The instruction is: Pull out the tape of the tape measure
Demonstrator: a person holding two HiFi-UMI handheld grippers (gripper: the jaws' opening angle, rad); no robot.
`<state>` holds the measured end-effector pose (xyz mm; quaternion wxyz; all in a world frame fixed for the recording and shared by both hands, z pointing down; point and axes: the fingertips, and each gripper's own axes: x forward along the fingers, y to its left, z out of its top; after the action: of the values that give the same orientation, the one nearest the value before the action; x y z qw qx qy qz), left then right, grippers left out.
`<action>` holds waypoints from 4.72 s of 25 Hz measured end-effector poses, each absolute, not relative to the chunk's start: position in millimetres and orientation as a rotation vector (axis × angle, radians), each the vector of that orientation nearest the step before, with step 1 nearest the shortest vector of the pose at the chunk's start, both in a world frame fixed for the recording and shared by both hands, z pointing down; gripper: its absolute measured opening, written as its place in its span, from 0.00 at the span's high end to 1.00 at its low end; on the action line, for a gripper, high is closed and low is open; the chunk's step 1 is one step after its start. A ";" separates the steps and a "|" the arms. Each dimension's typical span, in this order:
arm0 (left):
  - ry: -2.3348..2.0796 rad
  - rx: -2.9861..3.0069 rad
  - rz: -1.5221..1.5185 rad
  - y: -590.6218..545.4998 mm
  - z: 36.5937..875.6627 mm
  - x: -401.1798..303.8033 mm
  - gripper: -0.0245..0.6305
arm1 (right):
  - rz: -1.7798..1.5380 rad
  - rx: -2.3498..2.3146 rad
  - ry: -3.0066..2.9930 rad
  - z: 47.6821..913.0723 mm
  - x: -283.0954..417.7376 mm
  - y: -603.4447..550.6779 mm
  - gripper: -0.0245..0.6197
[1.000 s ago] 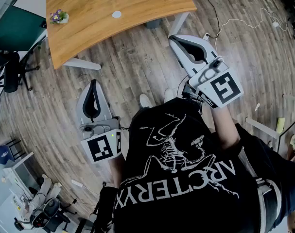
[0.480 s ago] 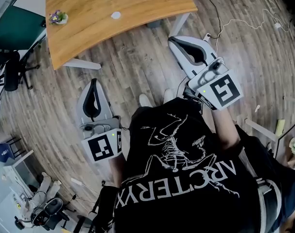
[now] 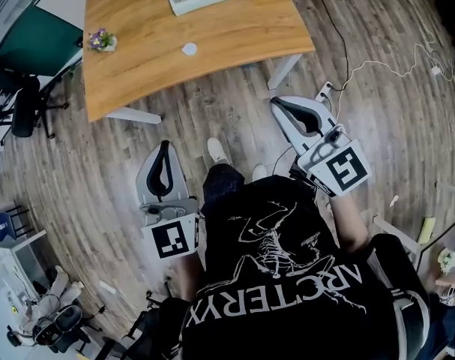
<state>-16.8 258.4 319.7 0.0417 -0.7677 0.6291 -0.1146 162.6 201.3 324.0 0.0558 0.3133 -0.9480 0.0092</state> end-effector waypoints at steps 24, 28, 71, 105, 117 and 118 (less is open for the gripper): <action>1.854 -2.556 -0.305 -7.3 326.9 -184.2 0.94 | 0.095 0.981 -2.756 324.5 -25.7 -46.2 0.95; 1.881 -2.545 -0.315 -15.9 331.5 -186.5 0.94 | 0.163 0.941 -2.690 358.7 -31.1 -65.2 0.95; 2.034 -2.475 -0.515 -35.9 358.6 -160.5 0.94 | 0.345 0.333 -2.351 603.3 -39.5 -122.4 0.63; 0.879 -3.156 -0.378 -54.8 351.7 -0.8 0.84 | 0.069 -0.225 -2.607 354.4 3.4 -59.8 0.63; 1.218 -3.075 -0.300 -80.9 350.6 -77.9 0.94 | 0.156 -0.107 -2.582 368.5 38.7 -82.7 0.63; 1.331 -3.040 -0.290 -84.1 349.7 -102.9 0.94 | 0.174 -0.063 -2.580 371.0 49.7 -89.2 0.63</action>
<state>-102.9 -84.1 349.7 -0.0947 -0.9085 0.3977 -0.0865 49.7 -89.2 371.0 0.2742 -0.0234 -0.9592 0.0648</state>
